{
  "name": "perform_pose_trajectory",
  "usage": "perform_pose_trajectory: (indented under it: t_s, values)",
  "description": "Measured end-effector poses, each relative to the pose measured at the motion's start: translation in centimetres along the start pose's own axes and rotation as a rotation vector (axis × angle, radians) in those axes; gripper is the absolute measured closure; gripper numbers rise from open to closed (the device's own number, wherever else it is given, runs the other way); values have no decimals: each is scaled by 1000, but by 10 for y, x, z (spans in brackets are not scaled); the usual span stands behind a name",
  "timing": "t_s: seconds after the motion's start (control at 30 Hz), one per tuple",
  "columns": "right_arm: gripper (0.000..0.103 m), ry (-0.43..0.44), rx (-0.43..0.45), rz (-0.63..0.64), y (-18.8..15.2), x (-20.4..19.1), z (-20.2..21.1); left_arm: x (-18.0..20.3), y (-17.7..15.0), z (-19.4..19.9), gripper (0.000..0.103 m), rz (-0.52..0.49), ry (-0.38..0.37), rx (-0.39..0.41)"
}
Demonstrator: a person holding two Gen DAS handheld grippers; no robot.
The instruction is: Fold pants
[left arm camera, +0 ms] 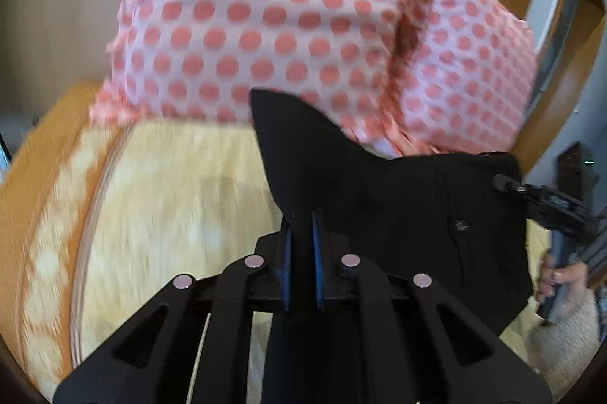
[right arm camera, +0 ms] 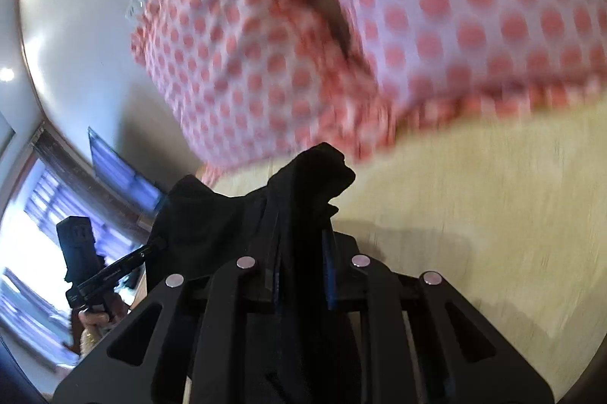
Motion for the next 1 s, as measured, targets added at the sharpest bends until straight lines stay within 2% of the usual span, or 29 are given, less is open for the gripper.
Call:
perform_pose_trajectory:
  t_s: [0.07,0.17,0.2,0.27,0.33,0.37,0.4,0.43,0.47,0.57,0.63,0.7,0.77,0.8,0.83,0.9,0.97,1.0]
  values:
    - [86,-60,-2,-9,6,21,-14,-6,8,-26,93,-17,48,-16]
    - [85,-190,-128,-54,-19,58,-47,-26,-12,-79,93,69,74,-151]
    - [84,-214,-152,-50,-25,64,-51,-31,-19,-86,92,81,88,-171]
    - [77,-224,-148,-51,-24,66,-47,-36,-27,-93,85,77,103,-172]
    - [72,-258,-126,-35,-17,63,-34,-36,-24,-83,83,49,123,-138]
    - [65,-274,-105,-20,-13,59,-24,-36,-21,-71,82,29,146,-110]
    - [56,-250,-65,3,-10,47,-8,-36,-19,-62,81,16,153,-84]
    - [49,-217,-43,18,-11,36,2,-33,-17,-48,71,1,148,-50]
    - [37,-188,-31,34,-13,27,8,-26,-17,-29,59,-11,117,-11]
    - [36,-64,-71,69,-40,-10,22,-1,-29,3,47,-9,-4,11]
    - [36,5,-106,40,-56,-25,25,16,-48,16,42,24,-113,-28]
    - [34,62,-150,-8,-72,-31,22,25,-65,15,38,55,-174,-85]
    - [24,0,-225,-37,-90,-16,11,26,-84,1,38,80,-173,-156]
    - [24,-5,-239,-56,-95,-11,7,22,-91,-8,39,103,-168,-183]
    - [24,18,-199,-74,-92,-10,8,21,-93,-13,40,120,-166,-183]
    - [24,11,-196,-102,-90,-10,10,20,-90,-16,44,123,-146,-149]
    - [24,-52,-171,-79,-90,-13,19,20,-90,-8,45,130,-114,-137]
    - [19,-113,-146,-22,-93,-18,27,20,-90,0,43,123,-106,-120]
Point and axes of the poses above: each gripper's, at about its wrist camera, not at the fingertips, and z roughly against the way its jaws point, x to its right, y to its top, the point moved 9 cm from there along -z, roughly the way its jaws point, and after that the axes turned 7 degrees about x, right-handed, at the moved point
